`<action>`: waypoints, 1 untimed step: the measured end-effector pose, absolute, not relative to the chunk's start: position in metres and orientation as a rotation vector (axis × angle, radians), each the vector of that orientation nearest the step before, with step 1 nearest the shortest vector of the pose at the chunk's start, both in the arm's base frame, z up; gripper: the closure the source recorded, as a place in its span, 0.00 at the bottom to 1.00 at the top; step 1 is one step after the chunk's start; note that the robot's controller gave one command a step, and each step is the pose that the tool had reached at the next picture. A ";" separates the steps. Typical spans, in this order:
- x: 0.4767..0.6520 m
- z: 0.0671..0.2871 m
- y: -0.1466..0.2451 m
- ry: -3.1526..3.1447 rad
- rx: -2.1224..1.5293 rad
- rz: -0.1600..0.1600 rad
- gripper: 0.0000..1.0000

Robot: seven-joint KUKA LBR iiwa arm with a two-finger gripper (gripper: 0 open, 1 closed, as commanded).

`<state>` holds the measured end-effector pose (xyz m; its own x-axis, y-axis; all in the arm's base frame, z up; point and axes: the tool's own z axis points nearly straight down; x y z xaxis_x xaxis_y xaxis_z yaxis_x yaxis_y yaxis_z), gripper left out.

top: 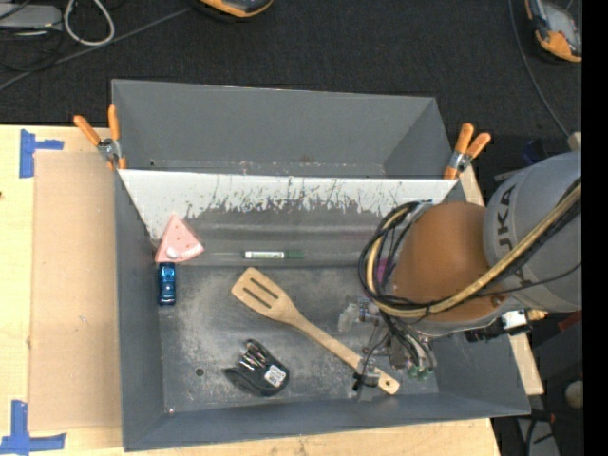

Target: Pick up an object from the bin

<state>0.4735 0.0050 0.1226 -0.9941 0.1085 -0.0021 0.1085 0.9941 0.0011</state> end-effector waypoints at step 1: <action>0.469 0.098 -0.007 3.121 0.430 0.000 0.00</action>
Offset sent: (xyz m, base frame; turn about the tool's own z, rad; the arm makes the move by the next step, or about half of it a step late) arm 0.0186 -0.0111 -0.0526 0.0498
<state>0.4686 -0.0068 0.0978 -0.9628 0.2702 0.0086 0.2702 0.9628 -0.0010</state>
